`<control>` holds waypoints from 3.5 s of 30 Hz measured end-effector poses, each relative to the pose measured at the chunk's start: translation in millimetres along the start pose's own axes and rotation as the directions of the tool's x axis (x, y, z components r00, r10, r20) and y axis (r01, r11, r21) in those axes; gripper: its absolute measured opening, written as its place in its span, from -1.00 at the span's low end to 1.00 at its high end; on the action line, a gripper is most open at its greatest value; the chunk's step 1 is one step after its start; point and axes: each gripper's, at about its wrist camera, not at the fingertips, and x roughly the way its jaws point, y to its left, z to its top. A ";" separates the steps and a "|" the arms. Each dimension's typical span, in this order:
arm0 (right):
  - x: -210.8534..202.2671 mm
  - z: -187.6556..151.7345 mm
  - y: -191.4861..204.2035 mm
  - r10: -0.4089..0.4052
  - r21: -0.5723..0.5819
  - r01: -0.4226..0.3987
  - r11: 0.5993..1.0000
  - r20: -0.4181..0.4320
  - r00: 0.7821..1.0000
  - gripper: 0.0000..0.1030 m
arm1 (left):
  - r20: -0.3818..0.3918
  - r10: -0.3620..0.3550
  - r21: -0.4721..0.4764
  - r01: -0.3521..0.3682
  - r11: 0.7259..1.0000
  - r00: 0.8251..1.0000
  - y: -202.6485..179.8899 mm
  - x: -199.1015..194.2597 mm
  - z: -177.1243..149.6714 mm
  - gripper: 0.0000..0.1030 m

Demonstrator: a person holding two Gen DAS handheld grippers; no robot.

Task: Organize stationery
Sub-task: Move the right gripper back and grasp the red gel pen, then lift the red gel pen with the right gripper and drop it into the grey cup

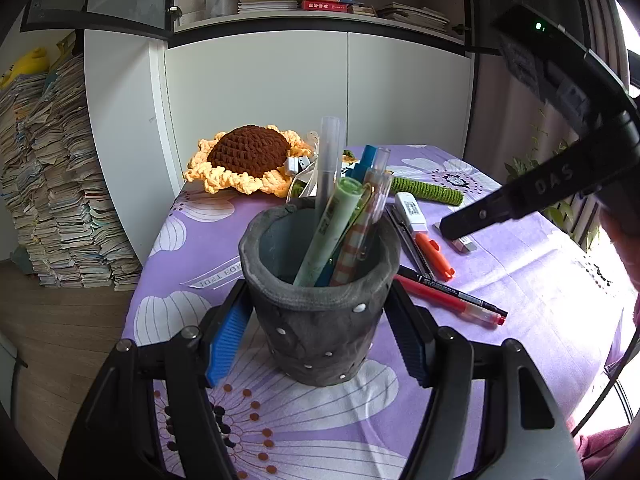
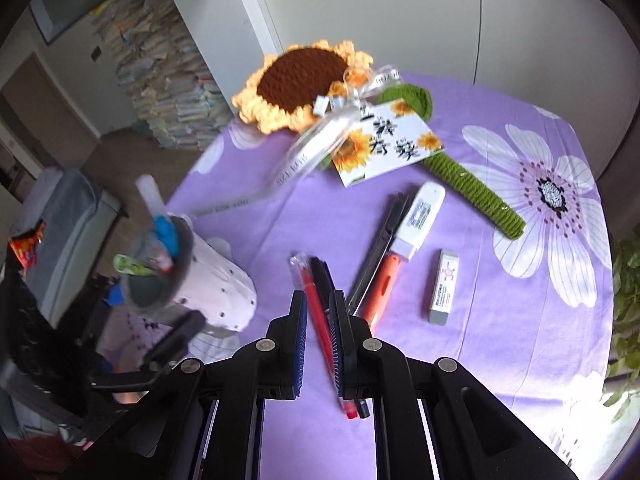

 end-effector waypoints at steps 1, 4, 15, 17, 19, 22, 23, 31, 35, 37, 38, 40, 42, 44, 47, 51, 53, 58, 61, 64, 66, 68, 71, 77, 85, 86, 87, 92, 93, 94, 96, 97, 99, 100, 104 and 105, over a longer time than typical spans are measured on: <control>3.7 -0.5 -0.2 0.000 -0.001 0.000 1.000 -0.011 1.000 -0.78 | 0.001 0.004 -0.004 -0.004 1.000 1.000 1.1 0.4 0.4 0.28; 10.1 -0.3 -0.1 0.005 0.002 -0.005 1.000 -0.024 1.000 -0.78 | 0.002 0.020 -0.005 -0.020 1.000 1.000 3.0 3.4 4.1 0.28; 15.6 1.2 -6.2 -0.017 0.015 0.017 1.000 -0.031 0.999 -0.78 | 0.065 0.072 0.009 -0.073 0.997 0.995 13.9 17.9 29.1 0.28; 17.3 1.3 -7.7 -0.019 0.018 0.019 1.000 -0.034 0.999 -0.78 | 0.058 0.077 0.000 -0.077 0.997 0.995 16.2 25.4 31.7 0.28; 18.8 1.6 -8.3 -0.019 0.019 0.020 1.000 -0.037 0.999 -0.78 | 0.046 0.070 -0.020 -0.069 0.997 0.996 20.0 31.8 32.9 0.28; 20.6 2.5 -7.0 -0.025 0.009 0.026 1.000 -0.039 0.999 -0.78 | 0.035 0.070 -0.033 -0.069 0.997 0.997 22.0 37.0 32.1 0.28; 21.0 2.7 -6.6 -0.027 0.005 0.028 1.000 -0.039 0.999 -0.78 | 0.033 0.072 -0.031 -0.071 0.997 0.997 21.5 38.1 31.2 0.28; 31.9 4.6 -4.9 -0.027 -0.010 0.026 1.000 -0.064 0.998 -0.78 | 0.020 0.054 -0.013 -0.054 0.998 0.998 19.0 38.9 26.6 0.28; 41.0 6.5 9.4 -0.054 -0.119 0.046 0.992 -0.069 0.996 -0.78 | 0.016 0.057 -0.007 -0.057 0.998 0.998 17.7 40.3 27.8 0.28; 47.8 6.7 20.6 -0.082 -0.192 0.067 0.979 -0.071 0.994 -0.78 | 0.015 0.062 0.000 -0.062 0.998 0.998 16.5 40.9 28.3 0.28; 51.4 7.0 25.5 -0.089 -0.220 0.071 0.973 -0.072 0.993 -0.78 | 0.015 0.063 0.002 -0.063 0.998 0.998 16.3 41.1 28.1 0.28; 57.7 8.0 33.8 -0.084 -0.264 0.062 0.962 -0.072 0.994 -0.78 | 0.015 0.062 0.000 -0.062 0.998 0.998 16.8 41.2 28.1 0.28; 63.9 9.7 40.4 -0.076 -0.296 0.050 0.954 -0.077 0.994 -0.78 | 0.012 0.061 -0.011 -0.061 0.998 0.998 18.3 41.5 28.1 0.29; 69.8 10.8 43.0 -0.087 -0.313 0.057 0.948 -0.083 0.993 -0.78 | 0.011 0.051 -0.027 -0.051 0.998 0.999 21.4 42.1 28.4 0.29; 75.4 12.6 42.7 -0.081 -0.313 0.049 0.948 -0.090 0.993 -0.78 | 0.010 0.062 -0.028 -0.062 0.998 0.998 20.6 42.5 28.6 0.29; 79.0 13.8 41.0 -0.097 -0.331 0.062 0.942 -0.090 0.991 -0.78 | 0.011 0.076 -0.007 -0.076 0.997 0.997 16.5 42.8 28.8 0.29; 82.2 14.1 38.6 -0.115 -0.336 0.078 0.939 -0.092 0.989 -0.77 | 0.013 0.081 0.002 -0.081 0.997 0.997 15.2 42.7 28.5 0.29; 89.8 14.6 38.0 -0.103 -0.346 0.059 0.936 -0.109 0.989 -0.72 | 0.010 0.077 -0.010 -0.077 0.997 0.997 18.9 43.6 29.0 0.30; 89.0 16.2 35.0 -0.097 -0.329 0.058 0.942 -0.100 0.990 -0.72 | 0.010 0.082 -0.004 -0.082 0.997 0.997 17.1 43.6 28.9 0.30; 86.7 17.3 30.8 -0.101 -0.297 0.068 0.952 -0.097 0.990 -0.72 | 0.011 0.085 0.001 -0.085 0.996 0.996 16.1 43.6 29.1 0.30; 74.4 16.2 28.0 -0.067 -0.262 0.044 0.964 -0.082 0.994 -0.72 | 0.010 0.083 -0.003 -0.083 0.997 0.996 16.3 43.7 29.0 0.30; 55.5 16.7 24.2 -0.030 -0.232 0.018 0.972 -0.052 0.998 -0.73 | 0.010 0.081 -0.005 -0.081 0.997 0.997 16.5 43.5 28.7 0.30; 19.7 15.7 20.9 -0.014 -0.206 0.019 0.978 0.025 1.000 -0.73 | 0.010 0.082 -0.004 -0.082 0.997 0.997 16.2 43.6 28.6 0.30; -54.4 19.5 33.2 0.062 -0.173 -0.023 0.985 0.224 0.973 -0.73 | 0.011 0.084 -0.001 -0.084 0.996 0.996 15.7 43.5 28.5 0.30; -131.8 45.8 63.9 0.145 -0.193 -0.051 0.980 0.509 0.848 -0.73 | 0.005 0.102 0.021 -0.102 0.995 0.995 13.3 45.0 28.9 0.31; -131.6 50.7 65.3 0.164 -0.191 -0.073 0.979 0.517 0.840 -0.73 | 0.003 0.106 0.025 -0.106 0.994 0.994 12.8 45.3 28.8 0.31; -129.1 55.6 67.5 0.182 -0.193 -0.093 0.977 0.518 0.836 -0.73 | 0.002 0.109 0.027 -0.109 0.994 0.994 12.4 45.7 28.8 0.32; -101.8 70.5 82.0 0.183 -0.203 -0.087 0.975 0.524 0.832 -0.73 | -0.001 0.108 0.024 -0.108 0.994 0.994 13.1 45.7 28.3 0.32; -97.0 72.6 82.7 0.182 -0.200 -0.088 0.976 0.523 0.832 -0.73 | -0.002 0.107 0.022 -0.107 0.994 0.994 13.1 45.5 28.1 0.32; -94.7 73.8 82.4 0.181 -0.196 -0.089 0.976 0.524 0.832 -0.73 | -0.003 0.106 0.021 -0.106 0.994 0.994 13.7 45.6 28.2 0.32; -84.3 75.1 78.9 0.178 -0.188 -0.090 0.978 0.529 0.830 -0.73 | -0.010 0.105 0.020 -0.105 0.994 0.994 13.9 47.2 28.5 0.33; -80.4 75.3 77.5 0.175 -0.183 -0.090 0.979 0.532 0.828 -0.73 | -0.013 0.106 0.021 -0.106 0.994 0.994 13.7 48.0 28.6 0.33; -73.8 72.8 75.0 0.166 -0.178 -0.081 0.981 0.541 0.825 -0.73 | -0.015 0.109 0.024 -0.108 0.994 0.994 13.1 48.3 28.4 0.34; -71.3 71.5 73.8 0.163 -0.178 -0.077 0.981 0.542 0.824 -0.73 | -0.015 0.110 0.025 -0.109 0.994 0.994 12.8 48.2 28.1 0.34; -62.6 62.5 70.4 0.175 -0.188 -0.089 0.978 0.517 0.838 -0.73 | -0.015 0.110 0.023 -0.110 0.994 0.994 12.8 48.2 27.9 0.34; -60.9 58.8 69.9 0.178 -0.193 -0.090 0.977 0.510 0.842 -0.73 | -0.015 0.112 0.023 -0.111 0.994 0.994 12.8 48.1 27.9 0.34</control>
